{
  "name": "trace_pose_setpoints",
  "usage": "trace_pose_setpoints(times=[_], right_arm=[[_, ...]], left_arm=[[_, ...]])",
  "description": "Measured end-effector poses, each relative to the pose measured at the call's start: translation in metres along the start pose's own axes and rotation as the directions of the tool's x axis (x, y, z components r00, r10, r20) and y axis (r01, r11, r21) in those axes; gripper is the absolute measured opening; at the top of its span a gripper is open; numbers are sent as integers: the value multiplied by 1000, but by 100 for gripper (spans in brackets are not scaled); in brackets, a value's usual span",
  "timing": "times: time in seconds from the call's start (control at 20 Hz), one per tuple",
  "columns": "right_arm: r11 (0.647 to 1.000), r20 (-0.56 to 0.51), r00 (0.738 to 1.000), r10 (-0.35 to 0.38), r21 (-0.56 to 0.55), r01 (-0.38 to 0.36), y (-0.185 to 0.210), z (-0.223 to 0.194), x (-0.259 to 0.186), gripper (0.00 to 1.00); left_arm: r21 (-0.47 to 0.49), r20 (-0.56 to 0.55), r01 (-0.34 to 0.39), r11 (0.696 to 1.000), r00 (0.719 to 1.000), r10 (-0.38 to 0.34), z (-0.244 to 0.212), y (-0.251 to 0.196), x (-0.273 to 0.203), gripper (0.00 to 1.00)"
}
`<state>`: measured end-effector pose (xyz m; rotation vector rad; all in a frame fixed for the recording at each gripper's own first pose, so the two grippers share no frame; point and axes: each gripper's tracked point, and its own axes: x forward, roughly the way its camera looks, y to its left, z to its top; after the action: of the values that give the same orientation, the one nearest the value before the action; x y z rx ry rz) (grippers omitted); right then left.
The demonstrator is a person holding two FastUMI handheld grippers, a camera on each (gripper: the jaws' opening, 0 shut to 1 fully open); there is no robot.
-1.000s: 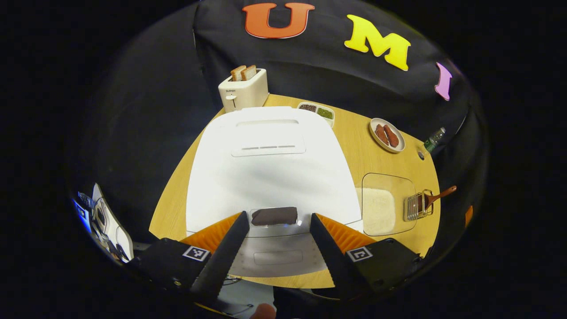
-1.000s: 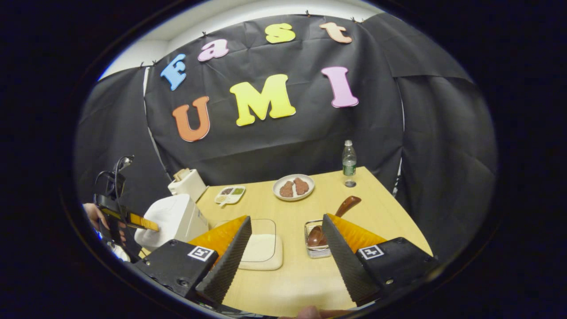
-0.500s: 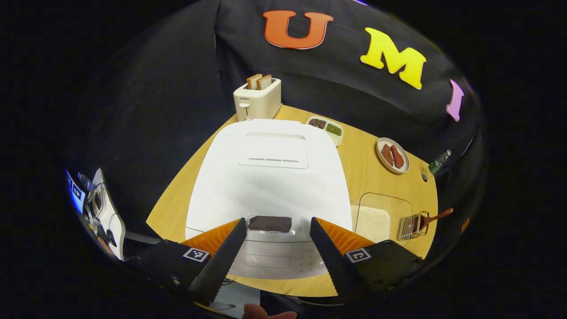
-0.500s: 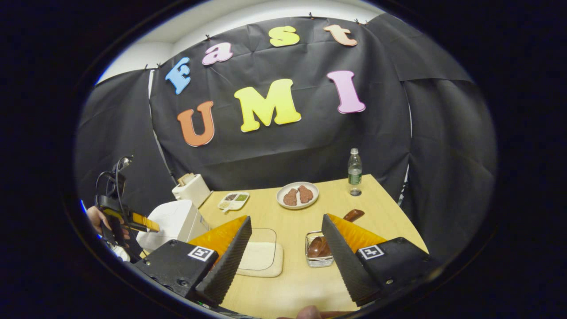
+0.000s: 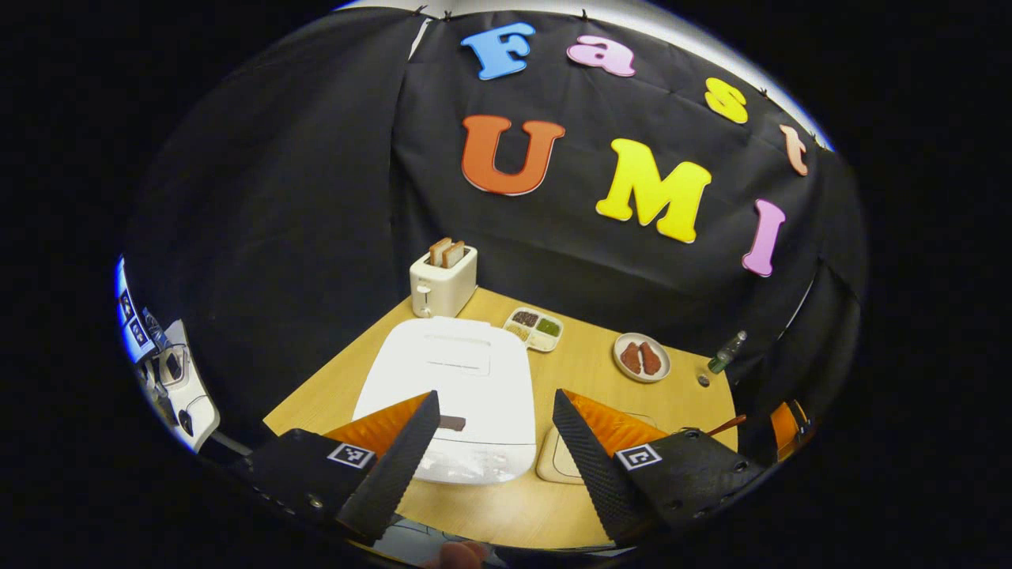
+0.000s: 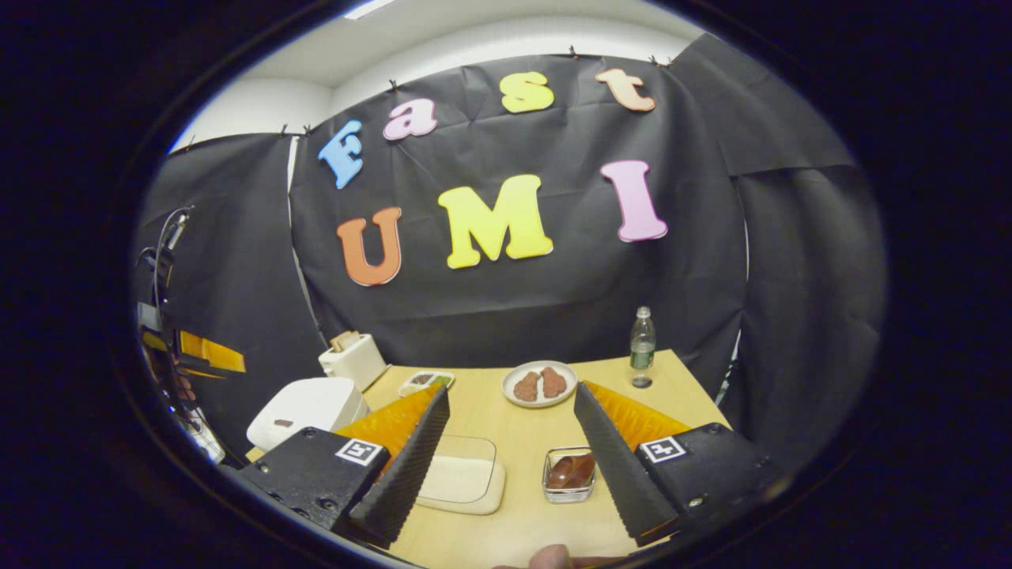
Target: Close the left gripper, press the button to open the rice cooker; take a wooden spoon from the chopstick holder with the right hand, scoop a spoonful of rice and pour it into the rice cooker, then put the wooden spoon back into the chopstick holder.
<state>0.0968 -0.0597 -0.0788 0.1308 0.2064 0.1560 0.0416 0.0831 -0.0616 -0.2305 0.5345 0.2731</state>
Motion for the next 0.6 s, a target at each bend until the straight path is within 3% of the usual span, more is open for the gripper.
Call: trace_pose_setpoints(times=[0.3,0.6], right_arm=[[996,119,989,-87,-20,90,31,39,-79,100],[987,193,971,-138,-52,151,61,45,-159,100]], left_arm=[[50,149,168,985,973,-174,2,-28,-76,95],[204,319,210,956,909,-268,-6,-33,-139,95]])
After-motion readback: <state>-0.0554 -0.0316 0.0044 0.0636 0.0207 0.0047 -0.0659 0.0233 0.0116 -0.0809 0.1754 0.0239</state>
